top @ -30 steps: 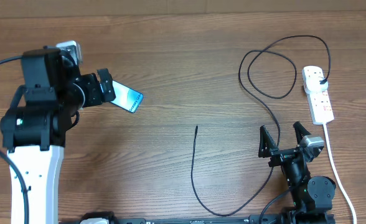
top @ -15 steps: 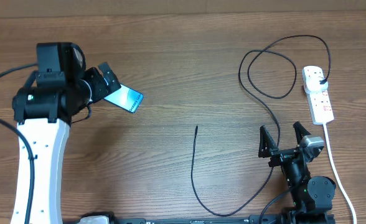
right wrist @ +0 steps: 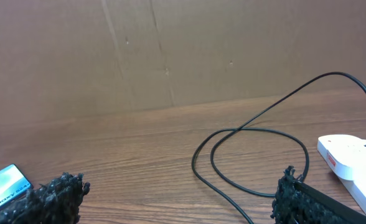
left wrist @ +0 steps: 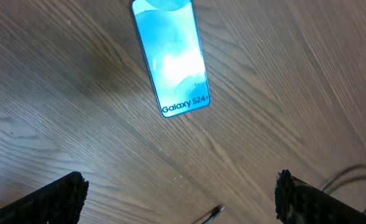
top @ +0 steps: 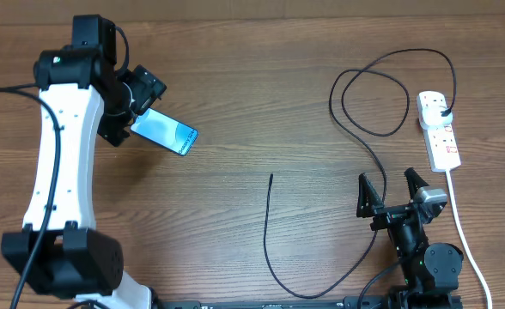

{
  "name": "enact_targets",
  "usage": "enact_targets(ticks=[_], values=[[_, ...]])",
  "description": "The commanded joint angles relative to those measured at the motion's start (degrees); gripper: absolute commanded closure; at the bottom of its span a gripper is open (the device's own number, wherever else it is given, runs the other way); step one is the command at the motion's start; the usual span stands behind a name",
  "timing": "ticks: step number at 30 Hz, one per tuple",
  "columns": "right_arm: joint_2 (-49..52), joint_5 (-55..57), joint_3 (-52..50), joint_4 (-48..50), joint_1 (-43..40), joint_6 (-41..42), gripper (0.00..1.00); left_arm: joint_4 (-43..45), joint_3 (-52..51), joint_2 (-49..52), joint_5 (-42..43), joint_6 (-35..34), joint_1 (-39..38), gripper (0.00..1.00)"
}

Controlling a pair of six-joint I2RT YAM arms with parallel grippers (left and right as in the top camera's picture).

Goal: Plug charger to phone and switch on socket
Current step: 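Raise the left gripper and move it over the phone, then lower the left gripper down onto the phone, aligning with its width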

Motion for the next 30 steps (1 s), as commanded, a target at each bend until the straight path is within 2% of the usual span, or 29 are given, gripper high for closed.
enact_targets(ticks=[1,7,23,30], values=[[-0.52,0.55,-0.61,0.15,0.39,-0.22,0.0,-0.55,2.08,4.04,-0.9,-8.28,0.15,0.0],[-0.52,0.52,-0.61,0.15,0.39,-0.22,0.0,0.13,2.01,8.31,-0.87,-9.9,0.09,0.0],[-0.52,0.55,-0.61,0.15,0.39,-0.22,0.0,0.17,1.95,10.69,-1.27,-9.92,-0.09,0.0],[-0.52,0.55,-0.61,0.15,0.39,-0.22,0.0,2.99,1.95,14.75,0.79,-9.94,-0.17,0.0]])
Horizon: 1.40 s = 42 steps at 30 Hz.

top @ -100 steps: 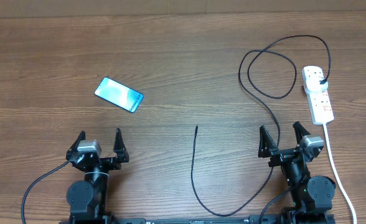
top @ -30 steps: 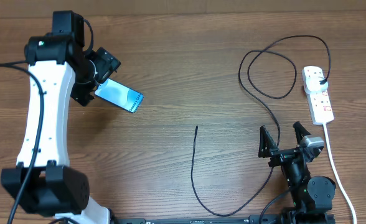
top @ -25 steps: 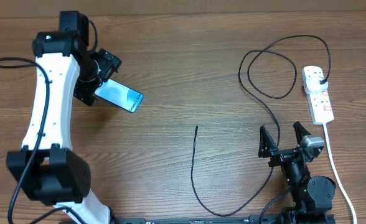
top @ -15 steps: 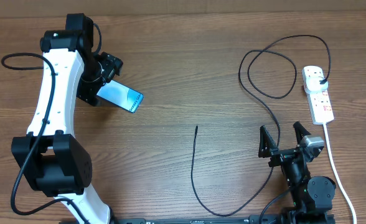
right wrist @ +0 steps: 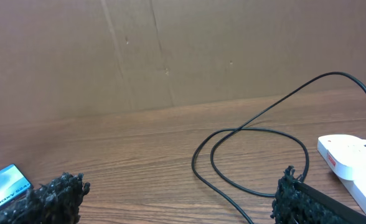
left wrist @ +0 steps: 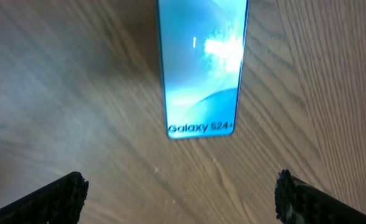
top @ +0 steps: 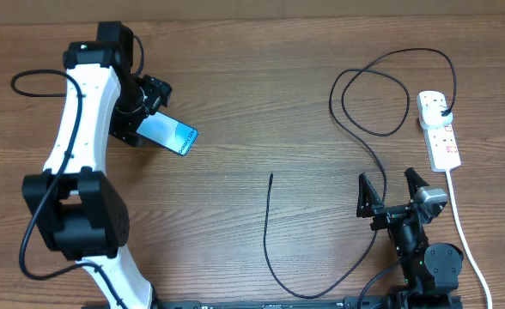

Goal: Plug charger to phone and switch on socket
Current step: 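Lower the left gripper down onto the phone, aligning with its width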

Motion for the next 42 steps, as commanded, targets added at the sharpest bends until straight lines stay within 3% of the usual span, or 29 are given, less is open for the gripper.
enact_targets(ticks=[1,42], values=[[-0.5,0.55,-0.61,0.2,0.39,-0.26,0.0,1.6,1.16,2.03,0.92,-0.83,-0.13,0.0],[-0.5,0.55,-0.61,0.2,0.39,-0.26,0.0,2.27,-0.33,6.1,-6.78,-5.75,-3.41,0.0]])
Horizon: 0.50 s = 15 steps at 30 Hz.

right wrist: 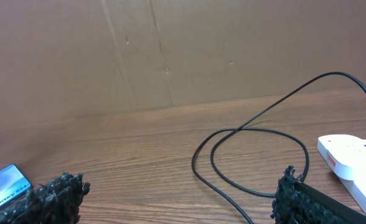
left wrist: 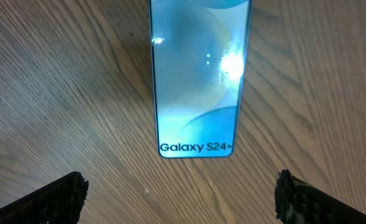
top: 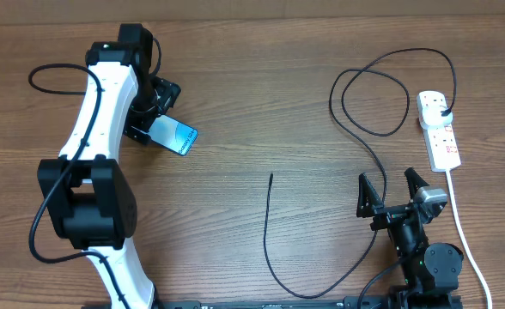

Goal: Plug charger to phone and switch on socket
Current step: 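Lower the left gripper down onto the phone, aligning with its width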

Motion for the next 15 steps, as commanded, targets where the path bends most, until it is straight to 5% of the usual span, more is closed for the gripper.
enact_targets(ticks=[1,15], values=[[-0.5,0.5,-0.61,0.2,0.37,-0.22,0.0,-0.02,-0.31,3.69,-0.81,-0.98,0.09,0.0],[-0.5,0.52,-0.61,0.2,0.37,-0.22,0.0,4.28,-0.31,9.44,3.72,-0.9,0.11,0.0]])
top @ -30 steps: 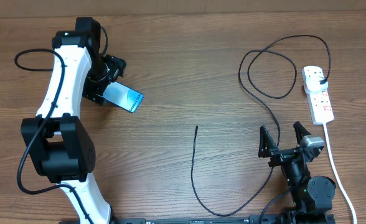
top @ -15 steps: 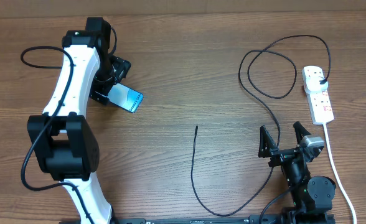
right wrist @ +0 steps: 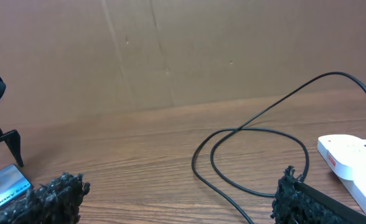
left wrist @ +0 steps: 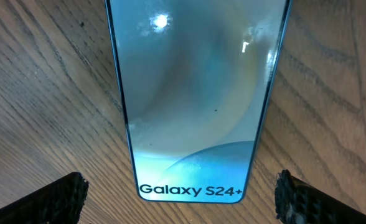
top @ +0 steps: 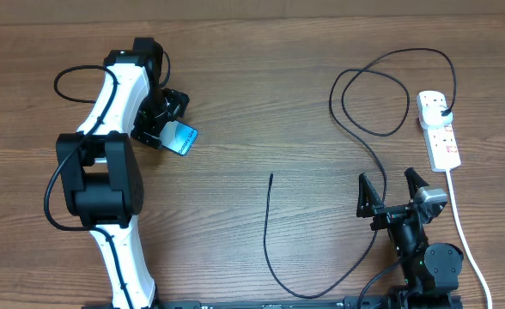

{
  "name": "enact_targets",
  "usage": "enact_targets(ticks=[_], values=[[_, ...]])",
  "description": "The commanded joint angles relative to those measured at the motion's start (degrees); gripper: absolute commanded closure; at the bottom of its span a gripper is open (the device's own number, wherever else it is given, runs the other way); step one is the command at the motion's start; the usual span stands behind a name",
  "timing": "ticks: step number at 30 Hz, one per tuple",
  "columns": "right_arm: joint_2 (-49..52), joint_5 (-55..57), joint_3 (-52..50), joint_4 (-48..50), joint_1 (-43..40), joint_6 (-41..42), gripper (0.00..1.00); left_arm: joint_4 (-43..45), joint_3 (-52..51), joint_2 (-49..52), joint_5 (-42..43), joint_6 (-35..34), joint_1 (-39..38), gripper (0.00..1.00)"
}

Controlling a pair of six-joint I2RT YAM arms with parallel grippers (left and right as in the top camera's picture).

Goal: Plug charger to phone and switch on socket
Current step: 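Lower the left gripper down onto the phone, aligning with its width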

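The phone (top: 183,138), screen lit and reading "Galaxy S24+", lies flat on the wooden table (top: 252,94) at the left. My left gripper (top: 161,120) hangs open just above its far-left part. In the left wrist view the phone (left wrist: 195,93) fills the space between the two fingers (left wrist: 49,200), which stand well apart on either side of it. The black charger cable (top: 355,129) runs from the white power strip (top: 439,130) in loops to its free end (top: 271,177) mid-table. My right gripper (top: 394,194) is open at the front right, holding nothing.
The power strip's white cord (top: 463,232) trails toward the front edge beside my right arm. In the right wrist view the cable loops (right wrist: 258,155) lie ahead, the strip (right wrist: 351,158) at right, the phone (right wrist: 5,190) far left. A brown board wall (right wrist: 183,50) stands behind the table.
My left gripper has dropped closer to the phone, which now looks much larger between the open fingers. The left arm shifted slightly right. Right arm, cable and strip are unchanged.
My left gripper was open, high above the phone and angled to it. Then it was lined up with the phone's length, then lower over it, and now it is close above the screen. The phone, cable and right gripper have stayed put.
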Motion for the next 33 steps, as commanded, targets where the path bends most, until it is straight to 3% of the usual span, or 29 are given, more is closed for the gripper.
enact_targets(ticks=[1,33], values=[[-0.5,0.55,-0.61,0.2,0.37,-0.24,0.0,0.04,-0.2,0.28,0.28,-0.52,0.11,0.0],[-0.5,0.57,-0.61,0.2,0.37,-0.24,0.0,1.66,-0.2,0.33,-0.5,0.28,1.29,0.01]])
